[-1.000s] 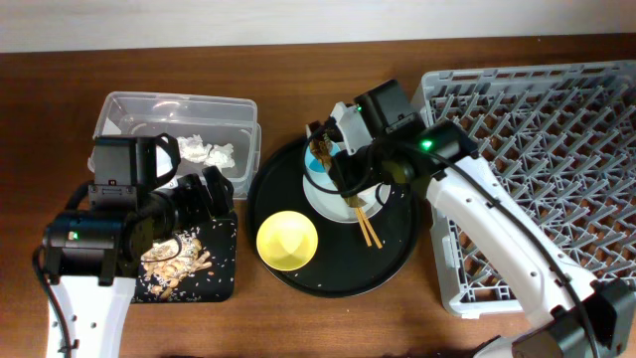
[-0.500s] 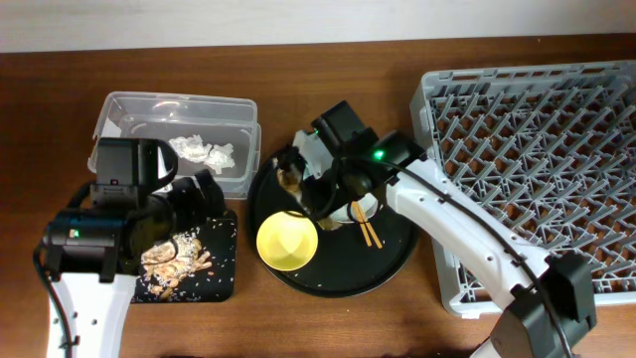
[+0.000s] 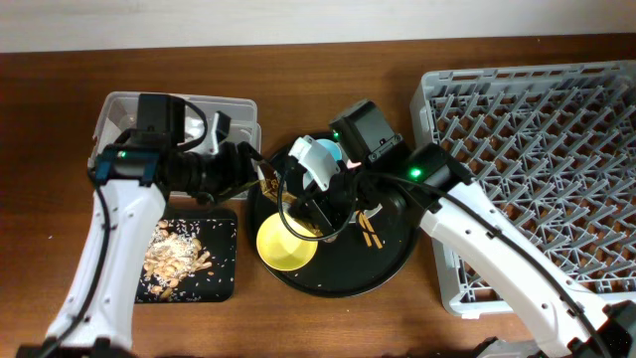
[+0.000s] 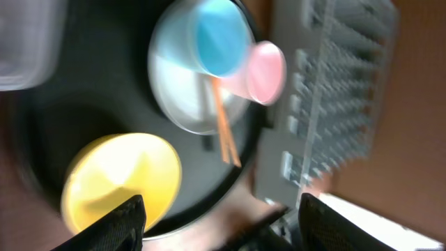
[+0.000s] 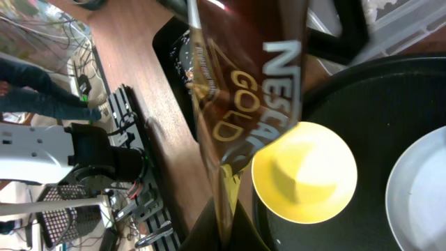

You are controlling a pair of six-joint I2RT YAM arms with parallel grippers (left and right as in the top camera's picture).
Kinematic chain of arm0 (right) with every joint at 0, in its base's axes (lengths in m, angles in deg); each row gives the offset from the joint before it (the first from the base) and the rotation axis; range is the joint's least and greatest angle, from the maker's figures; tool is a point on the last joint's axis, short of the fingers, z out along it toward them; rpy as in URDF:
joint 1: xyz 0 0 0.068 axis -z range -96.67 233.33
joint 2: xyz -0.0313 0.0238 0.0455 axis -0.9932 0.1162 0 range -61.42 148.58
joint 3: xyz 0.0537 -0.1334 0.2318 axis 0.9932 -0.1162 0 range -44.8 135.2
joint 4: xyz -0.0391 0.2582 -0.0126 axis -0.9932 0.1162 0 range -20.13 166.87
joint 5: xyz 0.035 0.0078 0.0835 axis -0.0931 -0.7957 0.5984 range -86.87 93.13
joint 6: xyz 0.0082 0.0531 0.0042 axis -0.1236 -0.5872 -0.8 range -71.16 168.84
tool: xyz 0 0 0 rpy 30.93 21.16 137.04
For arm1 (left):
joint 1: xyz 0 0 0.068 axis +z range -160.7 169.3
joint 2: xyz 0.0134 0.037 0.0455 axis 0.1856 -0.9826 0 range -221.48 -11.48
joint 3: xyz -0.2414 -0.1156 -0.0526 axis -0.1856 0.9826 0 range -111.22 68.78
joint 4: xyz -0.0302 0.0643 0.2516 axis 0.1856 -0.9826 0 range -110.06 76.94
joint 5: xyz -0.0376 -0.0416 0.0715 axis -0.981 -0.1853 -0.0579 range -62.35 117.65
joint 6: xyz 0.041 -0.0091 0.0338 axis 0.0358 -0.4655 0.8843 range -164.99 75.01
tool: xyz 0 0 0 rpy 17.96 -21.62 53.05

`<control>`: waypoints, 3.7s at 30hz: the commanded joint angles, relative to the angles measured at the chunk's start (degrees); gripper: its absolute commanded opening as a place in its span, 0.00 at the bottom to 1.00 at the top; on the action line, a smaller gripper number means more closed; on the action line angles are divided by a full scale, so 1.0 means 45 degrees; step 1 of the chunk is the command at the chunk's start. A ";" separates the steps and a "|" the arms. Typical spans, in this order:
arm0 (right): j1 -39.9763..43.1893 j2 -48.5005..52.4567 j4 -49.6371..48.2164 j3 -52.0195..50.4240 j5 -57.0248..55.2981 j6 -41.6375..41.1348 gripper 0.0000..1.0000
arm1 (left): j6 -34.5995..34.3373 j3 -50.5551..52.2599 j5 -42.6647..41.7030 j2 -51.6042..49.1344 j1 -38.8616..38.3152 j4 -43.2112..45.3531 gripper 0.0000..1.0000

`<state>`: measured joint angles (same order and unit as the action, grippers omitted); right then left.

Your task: Sort waste into correct bins and load items into the dishwasher rack

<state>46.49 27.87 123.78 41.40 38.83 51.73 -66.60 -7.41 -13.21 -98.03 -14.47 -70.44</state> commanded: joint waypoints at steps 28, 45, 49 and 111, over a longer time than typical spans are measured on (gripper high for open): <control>0.1423 0.0957 0.0233 -0.0141 0.0835 -0.1700 0.04 | 0.1642 -0.0107 -0.3978 -0.0049 -0.0287 0.1496 0.72; 0.0772 0.0957 -0.0044 -0.0141 0.1316 -0.1700 0.04 | 0.1642 -0.0107 -0.3157 -0.0049 -0.0549 0.1613 0.04; 0.0772 0.0957 -0.0083 -0.0141 0.1311 -0.1695 0.33 | 0.1647 -0.0107 -0.3147 -0.0049 -0.0549 0.1627 0.01; 0.6790 0.0957 0.4240 -0.0996 -0.7427 -0.3803 0.98 | -0.2181 -0.0865 0.8417 -0.3497 -0.4357 0.4736 0.68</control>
<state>76.61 32.29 142.77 38.53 7.40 35.84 -75.91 -11.27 22.68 -109.22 -33.99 -49.90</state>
